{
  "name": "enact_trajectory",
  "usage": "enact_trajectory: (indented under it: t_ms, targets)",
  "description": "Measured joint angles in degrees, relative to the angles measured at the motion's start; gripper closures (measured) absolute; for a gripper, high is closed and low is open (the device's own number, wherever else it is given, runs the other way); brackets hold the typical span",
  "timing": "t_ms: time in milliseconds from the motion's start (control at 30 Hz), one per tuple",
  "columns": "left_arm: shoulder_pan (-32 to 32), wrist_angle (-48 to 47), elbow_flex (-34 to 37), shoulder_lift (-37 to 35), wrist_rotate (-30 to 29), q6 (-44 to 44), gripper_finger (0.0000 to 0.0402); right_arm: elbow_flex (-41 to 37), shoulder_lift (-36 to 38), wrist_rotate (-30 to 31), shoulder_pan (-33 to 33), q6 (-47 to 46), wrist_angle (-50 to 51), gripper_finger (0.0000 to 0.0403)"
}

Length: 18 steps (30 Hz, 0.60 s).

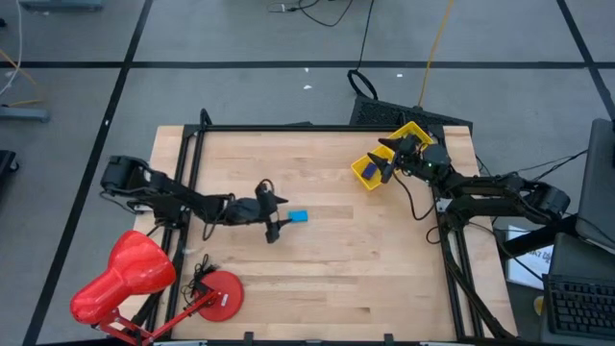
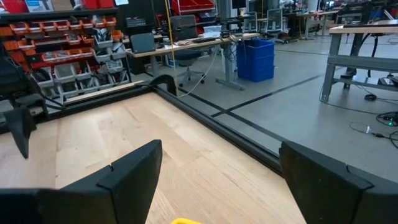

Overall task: Pick & Place Office items
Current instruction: Put the light blue digital clock into the bottom yellow basket

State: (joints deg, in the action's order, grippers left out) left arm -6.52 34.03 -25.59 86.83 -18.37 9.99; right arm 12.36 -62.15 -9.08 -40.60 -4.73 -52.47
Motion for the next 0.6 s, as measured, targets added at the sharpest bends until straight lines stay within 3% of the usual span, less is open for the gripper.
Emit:
enact_trajectory:
  t_ms: [233, 600]
  targets:
    - [0.7, -0.02, -5.68, 11.08, 0.17, -3.51, 0.0122, 0.0, 0.0, 0.01, 0.0, 0.01, 0.17, 0.0094]
    - [2.82, 0.59, -8.61, 19.97, 3.71, -3.2, 0.0122, -0.02, 0.0, -0.02, 0.13, 0.01, 0.58, 0.0094]
